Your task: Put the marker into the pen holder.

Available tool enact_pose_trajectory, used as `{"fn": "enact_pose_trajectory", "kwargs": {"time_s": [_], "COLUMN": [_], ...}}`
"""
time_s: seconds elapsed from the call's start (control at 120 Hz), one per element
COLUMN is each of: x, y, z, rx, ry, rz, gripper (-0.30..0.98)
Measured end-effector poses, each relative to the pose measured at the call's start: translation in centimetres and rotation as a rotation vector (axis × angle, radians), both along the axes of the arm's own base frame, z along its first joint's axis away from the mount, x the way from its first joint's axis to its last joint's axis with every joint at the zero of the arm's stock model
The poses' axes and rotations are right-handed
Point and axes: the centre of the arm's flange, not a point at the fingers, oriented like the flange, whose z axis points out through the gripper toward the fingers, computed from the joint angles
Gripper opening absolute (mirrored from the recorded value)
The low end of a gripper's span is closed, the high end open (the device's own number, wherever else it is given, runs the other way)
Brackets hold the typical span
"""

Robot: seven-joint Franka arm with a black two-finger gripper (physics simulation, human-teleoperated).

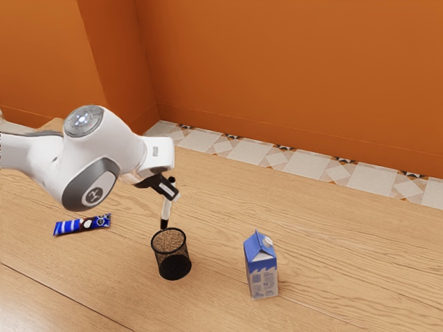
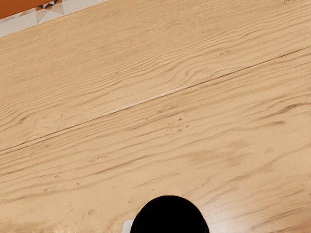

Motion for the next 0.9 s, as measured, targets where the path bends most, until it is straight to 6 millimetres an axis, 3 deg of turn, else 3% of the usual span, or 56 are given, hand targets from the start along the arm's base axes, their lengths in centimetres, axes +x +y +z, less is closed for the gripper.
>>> {"fn": "enact_pose_trajectory", "kwargs": {"time_s": [0.117, 0.317, 0.5, 0.567, 0.633, 0.683, 0.742, 0.783, 0.817, 0.9], "x": [-0.4, -0.8, -1.2, 0.7, 3.4, 8.1, 11.5, 11.9, 11.5, 9.9], "y": [-1.6, -1.6, -2.4, -1.3, 0.0, 1.5, 5.7, 8.7, 10.8, 14.8], "z": [-0.3, -1.0, -0.8, 1.0, 4.6, 11.9, 19.8, 24.3, 26.6, 28.3], "rx": [-0.016, -0.042, -0.051, -0.078, -0.128, -0.199, -0.235, -0.226, -0.214, -0.193], "ry": [0.0, 0.01, 0.024, 0.009, -0.021, -0.054, -0.068, -0.068, -0.049, 0.045], "rz": [0.005, 0.058, 0.08, 0.128, 0.187, 0.244, 0.32, 0.369, 0.409, 0.499], "gripper": [-0.08, -0.08, 0.31, 0.41, 0.49, 0.53, 0.57, 0.59, 0.6, 0.63]}}
